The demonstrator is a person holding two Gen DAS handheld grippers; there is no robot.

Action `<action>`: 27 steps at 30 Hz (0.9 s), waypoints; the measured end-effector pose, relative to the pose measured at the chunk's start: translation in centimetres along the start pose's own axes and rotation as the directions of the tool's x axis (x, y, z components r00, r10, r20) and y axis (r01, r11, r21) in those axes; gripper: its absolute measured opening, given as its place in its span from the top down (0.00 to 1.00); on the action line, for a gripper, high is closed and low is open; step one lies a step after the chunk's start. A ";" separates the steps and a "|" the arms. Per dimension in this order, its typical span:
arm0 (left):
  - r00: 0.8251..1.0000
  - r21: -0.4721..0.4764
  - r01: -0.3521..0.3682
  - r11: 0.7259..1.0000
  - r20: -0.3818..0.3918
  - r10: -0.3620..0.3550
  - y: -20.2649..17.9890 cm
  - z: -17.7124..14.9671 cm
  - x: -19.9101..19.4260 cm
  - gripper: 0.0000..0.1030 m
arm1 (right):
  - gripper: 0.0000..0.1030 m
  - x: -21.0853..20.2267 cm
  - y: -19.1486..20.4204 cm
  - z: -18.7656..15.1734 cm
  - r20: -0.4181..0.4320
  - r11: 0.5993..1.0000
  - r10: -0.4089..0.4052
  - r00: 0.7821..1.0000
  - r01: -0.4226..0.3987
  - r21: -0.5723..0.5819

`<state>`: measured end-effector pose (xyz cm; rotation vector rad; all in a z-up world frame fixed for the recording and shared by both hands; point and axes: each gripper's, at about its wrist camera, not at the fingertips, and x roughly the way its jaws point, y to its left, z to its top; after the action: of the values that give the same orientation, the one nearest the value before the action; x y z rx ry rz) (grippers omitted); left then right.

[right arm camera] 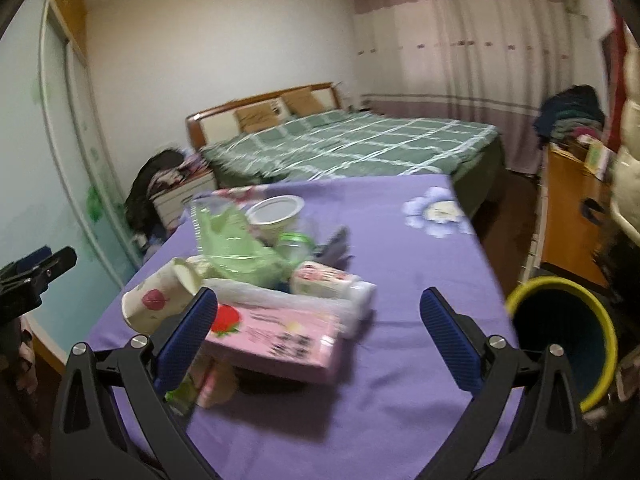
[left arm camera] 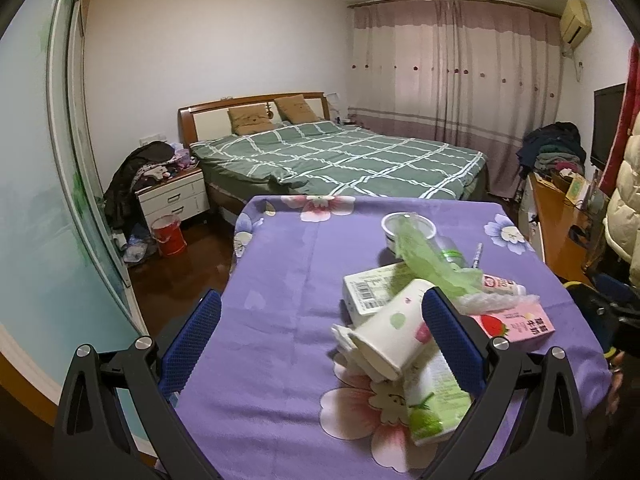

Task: Collect trash
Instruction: 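Grasp the green plastic bag with the right gripper and lift it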

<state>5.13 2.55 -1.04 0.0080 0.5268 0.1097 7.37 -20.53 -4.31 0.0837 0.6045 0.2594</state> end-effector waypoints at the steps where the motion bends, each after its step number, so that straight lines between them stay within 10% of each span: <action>1: 1.000 -0.004 -0.003 1.000 0.000 0.003 0.2 0.1 0.2 0.04 | 0.08 1.0 0.9 0.5 -0.011 1.000 0.018 1.000 -0.018 -0.019; 15: 0.999 -0.042 -0.021 0.999 -0.035 0.020 3.2 0.3 3.0 0.04 | 0.50 10.7 10.0 3.8 -0.167 0.970 0.143 0.976 -0.171 -0.172; 27: 0.998 -0.048 -0.001 0.999 -0.057 -0.001 3.3 0.0 4.7 0.04 | 0.94 14.0 9.9 4.8 -0.219 0.967 0.169 0.961 -0.204 -0.153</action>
<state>8.82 6.32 -3.32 -0.0425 0.5810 0.1229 19.09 -7.28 -6.57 -0.0560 0.7770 0.5082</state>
